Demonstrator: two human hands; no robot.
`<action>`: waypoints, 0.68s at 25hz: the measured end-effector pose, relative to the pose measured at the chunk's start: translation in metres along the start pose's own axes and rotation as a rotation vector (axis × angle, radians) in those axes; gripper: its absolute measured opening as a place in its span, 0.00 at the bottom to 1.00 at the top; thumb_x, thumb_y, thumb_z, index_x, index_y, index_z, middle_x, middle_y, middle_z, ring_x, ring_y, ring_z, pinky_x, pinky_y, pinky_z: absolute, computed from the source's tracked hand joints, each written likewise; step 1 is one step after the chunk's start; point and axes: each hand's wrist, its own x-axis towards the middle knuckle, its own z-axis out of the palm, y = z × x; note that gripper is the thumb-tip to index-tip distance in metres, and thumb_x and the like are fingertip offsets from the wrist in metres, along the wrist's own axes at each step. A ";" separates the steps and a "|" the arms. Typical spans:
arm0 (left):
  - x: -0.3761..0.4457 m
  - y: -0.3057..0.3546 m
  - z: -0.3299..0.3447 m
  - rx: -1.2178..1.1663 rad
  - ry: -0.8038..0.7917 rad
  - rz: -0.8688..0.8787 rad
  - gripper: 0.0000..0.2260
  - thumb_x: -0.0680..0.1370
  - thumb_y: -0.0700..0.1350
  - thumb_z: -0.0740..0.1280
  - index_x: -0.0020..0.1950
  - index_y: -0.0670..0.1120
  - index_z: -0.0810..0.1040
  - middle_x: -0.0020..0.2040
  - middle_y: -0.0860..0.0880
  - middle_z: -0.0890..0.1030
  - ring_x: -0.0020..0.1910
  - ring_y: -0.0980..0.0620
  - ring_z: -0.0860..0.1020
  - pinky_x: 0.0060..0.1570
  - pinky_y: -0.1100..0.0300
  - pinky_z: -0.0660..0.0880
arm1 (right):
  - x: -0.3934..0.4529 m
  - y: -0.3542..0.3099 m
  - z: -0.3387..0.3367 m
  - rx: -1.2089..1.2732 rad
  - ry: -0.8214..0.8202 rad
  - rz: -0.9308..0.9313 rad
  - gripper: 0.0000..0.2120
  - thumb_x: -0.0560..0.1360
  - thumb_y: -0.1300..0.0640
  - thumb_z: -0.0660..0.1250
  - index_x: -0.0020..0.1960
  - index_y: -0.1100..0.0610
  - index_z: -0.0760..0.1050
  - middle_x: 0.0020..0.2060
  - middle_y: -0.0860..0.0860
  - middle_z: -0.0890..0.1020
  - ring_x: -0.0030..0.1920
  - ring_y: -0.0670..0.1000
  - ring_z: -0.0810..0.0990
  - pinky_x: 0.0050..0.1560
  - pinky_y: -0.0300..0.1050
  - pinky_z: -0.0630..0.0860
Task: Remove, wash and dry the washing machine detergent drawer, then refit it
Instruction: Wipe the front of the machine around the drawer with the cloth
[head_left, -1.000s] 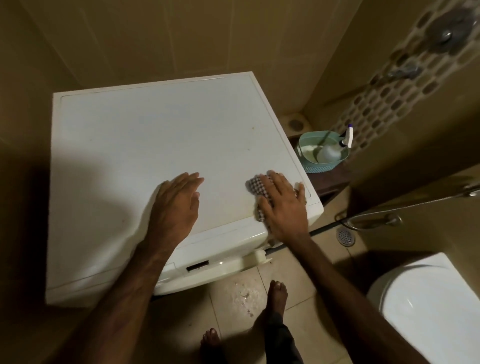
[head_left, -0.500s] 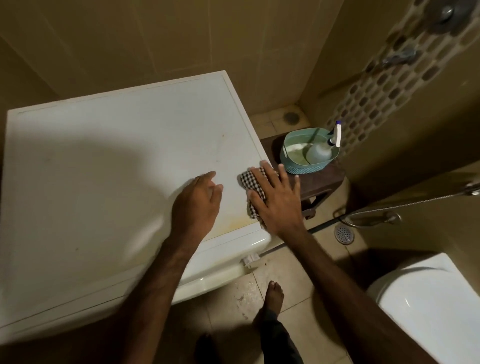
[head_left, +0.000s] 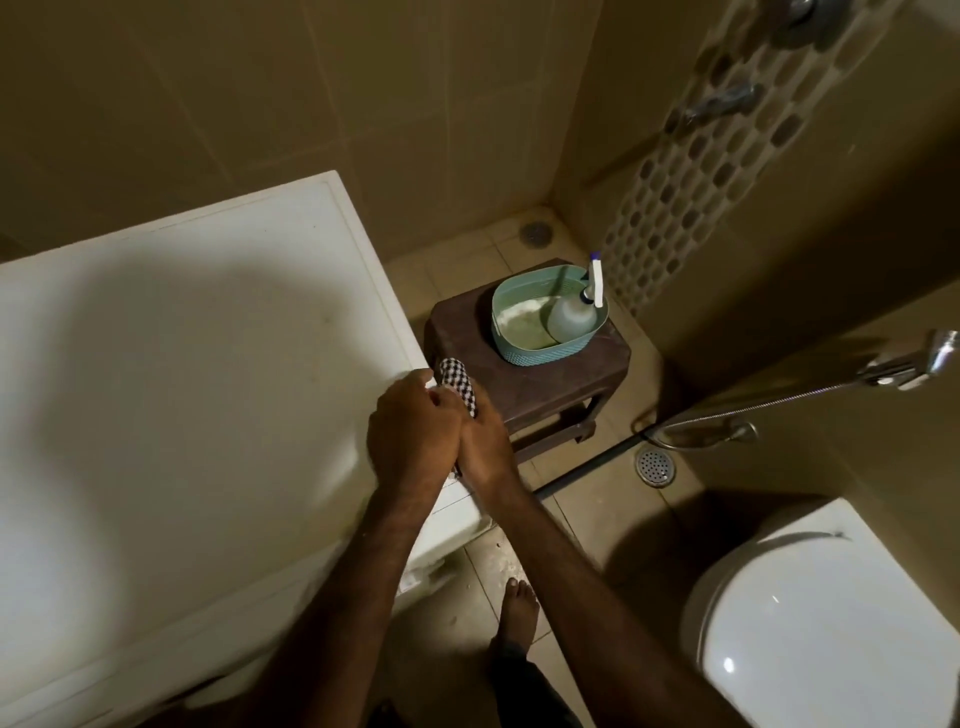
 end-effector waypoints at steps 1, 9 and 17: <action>0.005 0.004 0.005 0.016 -0.002 0.007 0.16 0.83 0.52 0.62 0.64 0.47 0.82 0.60 0.46 0.84 0.58 0.44 0.81 0.56 0.54 0.75 | 0.006 -0.004 -0.007 0.085 -0.025 -0.021 0.25 0.81 0.38 0.68 0.75 0.44 0.74 0.60 0.47 0.85 0.59 0.51 0.85 0.56 0.50 0.84; 0.047 0.053 0.036 -0.172 -0.221 0.001 0.19 0.80 0.60 0.66 0.56 0.45 0.83 0.41 0.54 0.81 0.40 0.56 0.80 0.33 0.67 0.70 | 0.054 -0.032 -0.075 -0.031 -0.110 -0.203 0.47 0.68 0.47 0.79 0.82 0.51 0.62 0.72 0.49 0.78 0.68 0.47 0.79 0.65 0.47 0.80; 0.126 0.068 0.091 -0.583 -0.543 -0.244 0.26 0.79 0.60 0.70 0.73 0.49 0.74 0.67 0.44 0.78 0.64 0.43 0.78 0.57 0.42 0.82 | 0.112 -0.038 -0.151 0.315 -0.157 0.233 0.16 0.84 0.48 0.66 0.67 0.55 0.77 0.59 0.54 0.86 0.53 0.52 0.87 0.46 0.49 0.86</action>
